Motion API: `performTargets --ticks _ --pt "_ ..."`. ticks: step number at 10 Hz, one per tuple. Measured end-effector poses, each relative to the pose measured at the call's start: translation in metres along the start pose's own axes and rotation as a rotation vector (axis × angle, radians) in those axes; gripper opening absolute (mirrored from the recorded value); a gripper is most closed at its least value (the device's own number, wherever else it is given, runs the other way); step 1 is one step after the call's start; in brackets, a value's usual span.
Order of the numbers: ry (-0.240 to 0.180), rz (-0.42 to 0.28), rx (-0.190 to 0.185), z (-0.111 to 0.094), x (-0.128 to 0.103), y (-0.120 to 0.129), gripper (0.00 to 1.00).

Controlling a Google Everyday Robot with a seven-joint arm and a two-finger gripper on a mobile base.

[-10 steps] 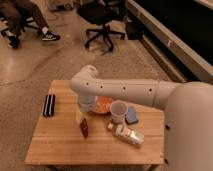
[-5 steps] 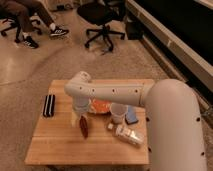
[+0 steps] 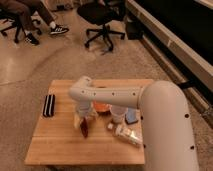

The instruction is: Place the pepper in the ceramic bowl

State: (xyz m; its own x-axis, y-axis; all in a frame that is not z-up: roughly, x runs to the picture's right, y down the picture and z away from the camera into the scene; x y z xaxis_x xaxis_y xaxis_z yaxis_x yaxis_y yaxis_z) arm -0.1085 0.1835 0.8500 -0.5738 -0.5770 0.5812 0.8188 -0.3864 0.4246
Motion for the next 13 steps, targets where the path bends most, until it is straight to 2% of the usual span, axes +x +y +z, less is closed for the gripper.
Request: performTargets --ticks 4,6,7,8,9,11,12,13 --pt "-0.011 0.007 -0.026 0.012 0.002 0.009 0.37" --pt "-0.009 0.007 -0.034 0.011 0.001 0.007 0.13" --pt "-0.004 0.006 -0.035 0.007 0.001 0.005 0.06" --pt "0.002 -0.002 -0.038 -0.001 0.001 0.001 0.01" --pt "0.016 -0.011 -0.037 -0.015 0.003 -0.004 0.0" --pt "0.057 -0.02 -0.014 -0.054 0.011 -0.004 0.0" --pt "0.083 -0.016 0.0 -0.08 0.017 0.004 0.0" --pt "0.099 -0.008 0.005 -0.096 0.02 0.014 0.0"
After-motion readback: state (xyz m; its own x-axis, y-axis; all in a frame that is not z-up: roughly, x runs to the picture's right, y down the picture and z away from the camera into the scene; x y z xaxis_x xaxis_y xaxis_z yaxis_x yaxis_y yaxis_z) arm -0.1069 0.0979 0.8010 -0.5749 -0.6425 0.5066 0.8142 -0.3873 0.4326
